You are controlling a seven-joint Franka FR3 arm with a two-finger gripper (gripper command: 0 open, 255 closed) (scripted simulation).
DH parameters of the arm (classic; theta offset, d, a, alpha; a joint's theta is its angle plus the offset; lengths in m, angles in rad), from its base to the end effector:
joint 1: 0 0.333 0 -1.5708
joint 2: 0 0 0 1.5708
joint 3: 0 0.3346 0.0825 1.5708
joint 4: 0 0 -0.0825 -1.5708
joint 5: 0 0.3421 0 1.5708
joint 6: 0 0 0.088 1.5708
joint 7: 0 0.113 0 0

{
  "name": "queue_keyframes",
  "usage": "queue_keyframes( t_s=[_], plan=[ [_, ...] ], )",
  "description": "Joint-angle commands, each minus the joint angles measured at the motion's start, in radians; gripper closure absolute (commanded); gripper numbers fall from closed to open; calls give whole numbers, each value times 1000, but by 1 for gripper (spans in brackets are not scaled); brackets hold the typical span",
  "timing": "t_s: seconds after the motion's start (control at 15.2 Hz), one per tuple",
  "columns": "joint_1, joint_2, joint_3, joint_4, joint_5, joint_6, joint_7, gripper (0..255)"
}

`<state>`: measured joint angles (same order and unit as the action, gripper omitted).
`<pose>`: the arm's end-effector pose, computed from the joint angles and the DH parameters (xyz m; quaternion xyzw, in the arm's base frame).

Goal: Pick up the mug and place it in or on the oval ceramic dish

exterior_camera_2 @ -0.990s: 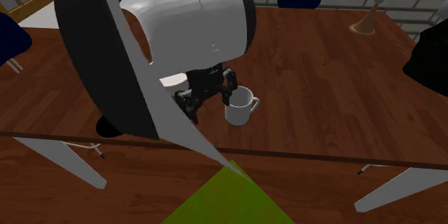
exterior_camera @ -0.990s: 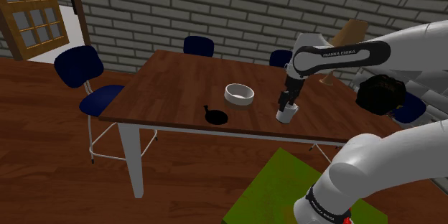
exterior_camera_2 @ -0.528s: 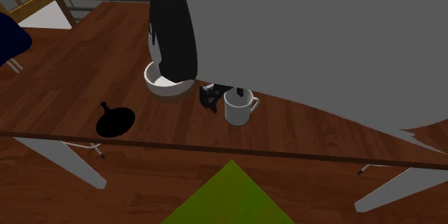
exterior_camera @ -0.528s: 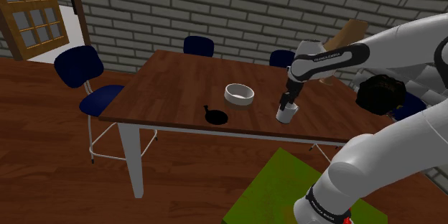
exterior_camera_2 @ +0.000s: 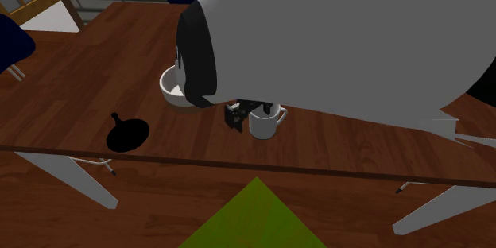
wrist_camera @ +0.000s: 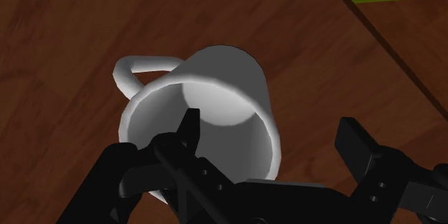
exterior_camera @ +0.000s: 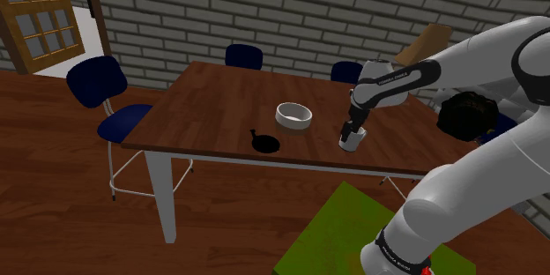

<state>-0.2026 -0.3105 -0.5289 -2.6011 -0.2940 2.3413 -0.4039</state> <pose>0.2822 -0.2619 0.3886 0.9981 -0.0522 -0.0042 0.0313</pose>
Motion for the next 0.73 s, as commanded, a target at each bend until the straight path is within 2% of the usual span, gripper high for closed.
queue_keyframes(
  t_s=[0.0,0.33,0.4,0.66],
  plan=[
    [0,2,-1,-1,0,4,-1,0],
    [0,2,-1,-1,0,4,-1,0],
    [0,2,-1,-1,0,4,-1,255],
    [0,2,-1,-1,0,4,-1,255]
  ],
)
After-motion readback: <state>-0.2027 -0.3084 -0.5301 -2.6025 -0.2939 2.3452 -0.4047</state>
